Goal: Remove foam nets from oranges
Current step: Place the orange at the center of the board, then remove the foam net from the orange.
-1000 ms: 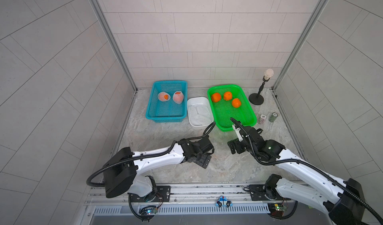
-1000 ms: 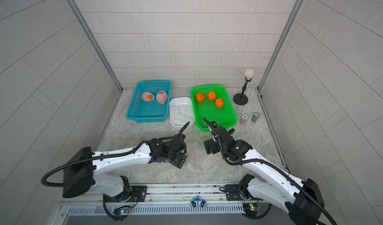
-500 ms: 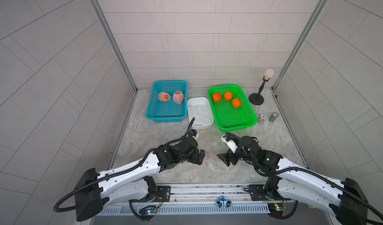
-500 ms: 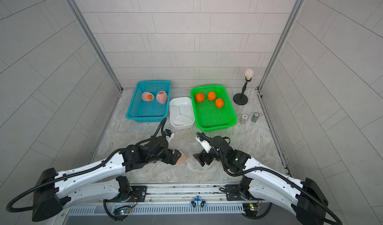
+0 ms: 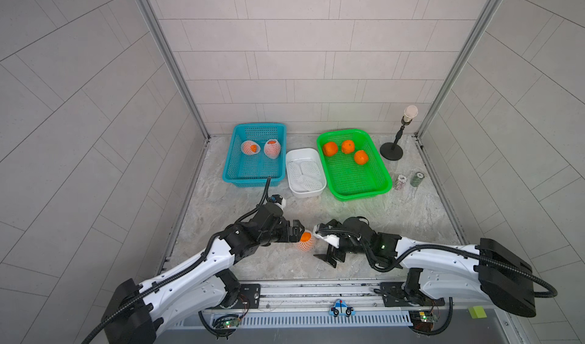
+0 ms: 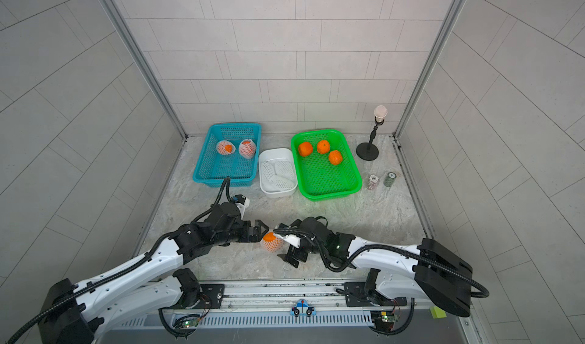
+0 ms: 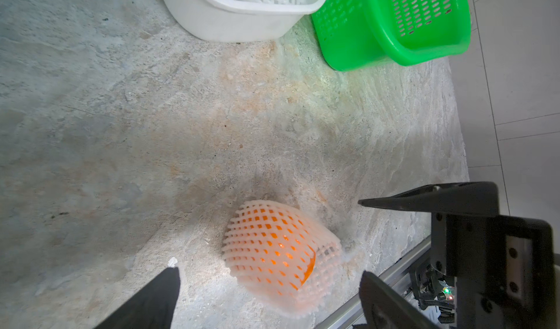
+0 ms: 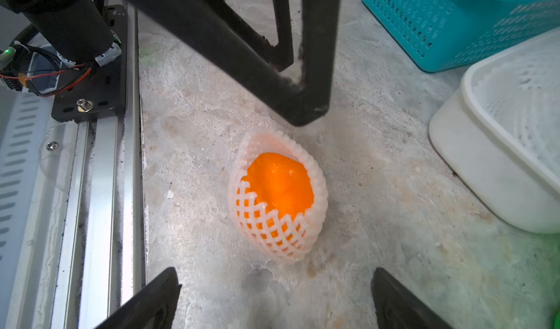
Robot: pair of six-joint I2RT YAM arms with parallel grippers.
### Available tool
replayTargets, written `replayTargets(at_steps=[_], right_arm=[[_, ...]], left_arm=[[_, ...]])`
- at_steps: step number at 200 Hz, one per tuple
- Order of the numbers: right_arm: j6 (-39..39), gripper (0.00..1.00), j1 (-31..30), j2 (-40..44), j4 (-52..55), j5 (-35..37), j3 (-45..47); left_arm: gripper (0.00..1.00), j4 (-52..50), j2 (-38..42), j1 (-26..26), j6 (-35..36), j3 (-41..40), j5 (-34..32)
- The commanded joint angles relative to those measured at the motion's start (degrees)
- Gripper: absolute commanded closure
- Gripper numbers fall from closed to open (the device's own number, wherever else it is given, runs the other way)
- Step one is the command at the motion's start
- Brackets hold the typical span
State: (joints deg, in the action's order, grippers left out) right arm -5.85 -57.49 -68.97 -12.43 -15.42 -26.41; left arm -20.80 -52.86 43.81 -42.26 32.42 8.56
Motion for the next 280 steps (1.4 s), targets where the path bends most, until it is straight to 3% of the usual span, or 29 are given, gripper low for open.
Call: replayTargets(at_steps=[1, 70, 194, 280], right_arm=[[-3.5, 0.0, -0.34, -1.52, -4.83, -2.18, -1.83], [-5.4, 0.0, -0.16, -3.09, -3.77, -3.62, -3.11], [-5.67, 0.0, 1.58, 2.17, -3.85, -5.32, 0.27], [-7.34, 0.0, 2.03, -3.88, -5.06, -6.37, -1.92]], left_arm=[[0.0, -1.87, -0.18, -1.78, -1.71, 0.5, -0.92], [0.0, -5.22, -2.76, -6.79, -3.35, 1.76, -0.31], [0.0, 2.43, -1.62, -7.07, -0.22, -0.83, 1.86], [0.0, 5.06, 4.16, -7.99, -2.96, -6.18, 0.29]])
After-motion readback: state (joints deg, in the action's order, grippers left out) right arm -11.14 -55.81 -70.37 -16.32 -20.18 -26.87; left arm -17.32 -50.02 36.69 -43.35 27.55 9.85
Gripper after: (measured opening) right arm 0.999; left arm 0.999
